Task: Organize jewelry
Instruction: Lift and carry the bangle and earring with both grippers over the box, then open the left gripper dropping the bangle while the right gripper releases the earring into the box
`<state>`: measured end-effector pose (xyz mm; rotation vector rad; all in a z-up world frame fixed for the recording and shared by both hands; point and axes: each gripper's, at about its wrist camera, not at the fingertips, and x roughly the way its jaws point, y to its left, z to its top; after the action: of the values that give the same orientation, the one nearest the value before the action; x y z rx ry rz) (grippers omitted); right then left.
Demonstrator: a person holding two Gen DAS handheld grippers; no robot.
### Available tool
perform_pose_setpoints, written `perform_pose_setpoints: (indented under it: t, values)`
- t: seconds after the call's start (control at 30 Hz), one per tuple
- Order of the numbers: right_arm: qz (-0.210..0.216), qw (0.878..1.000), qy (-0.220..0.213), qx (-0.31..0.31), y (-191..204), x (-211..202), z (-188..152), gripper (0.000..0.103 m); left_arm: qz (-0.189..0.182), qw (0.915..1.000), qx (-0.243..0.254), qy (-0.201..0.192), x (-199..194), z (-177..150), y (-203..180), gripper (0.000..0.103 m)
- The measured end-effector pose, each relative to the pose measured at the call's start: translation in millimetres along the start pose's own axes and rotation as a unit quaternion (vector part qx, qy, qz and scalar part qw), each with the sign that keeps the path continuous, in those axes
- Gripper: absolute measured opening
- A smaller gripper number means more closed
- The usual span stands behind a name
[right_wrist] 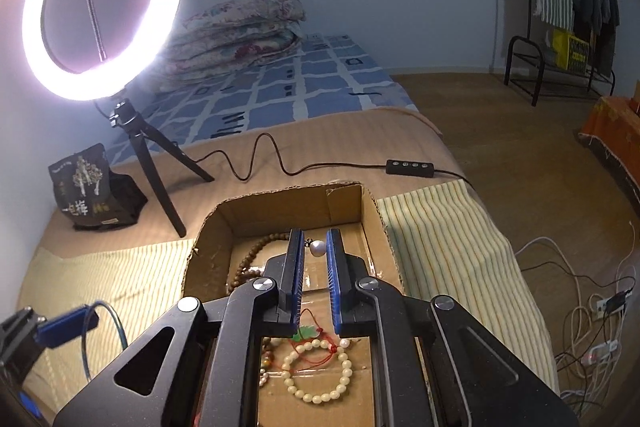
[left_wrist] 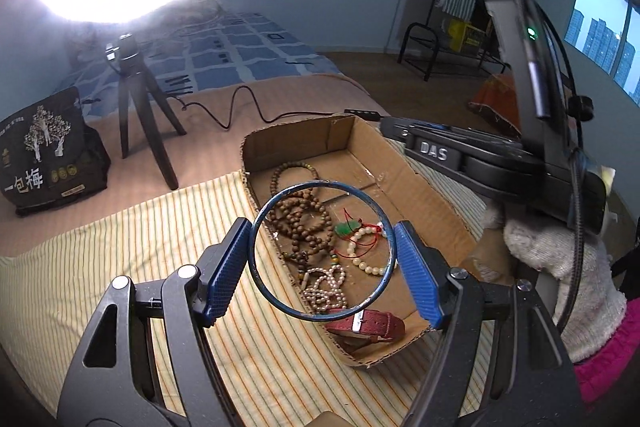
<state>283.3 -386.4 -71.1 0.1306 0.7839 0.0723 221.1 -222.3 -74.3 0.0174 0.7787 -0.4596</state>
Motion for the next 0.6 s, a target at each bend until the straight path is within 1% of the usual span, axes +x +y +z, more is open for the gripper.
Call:
perform_pose_setpoints:
  t: [0.1, 0.43, 0.6]
  values:
    - [-0.003, 1.0, 0.002, -0.006, 2.1, 2.1, -0.9, 0.01, -0.007, 1.0, 0.002, 0.004, 1.9, -0.7, -3.8, 0.074]
    - [-0.005, 1.0, 0.001, 0.009, -3.2, 4.7, -1.7, 0.01, -0.018, 0.9998, 0.001, 0.005, 4.3, -1.8, -7.9, 0.074]
    - [-0.007, 1.0, 0.004, 0.006, -2.3, 5.3, -1.7, 0.01, -0.023, 0.9997, 0.005, 0.008, 4.9, -1.9, -9.4, 0.074]
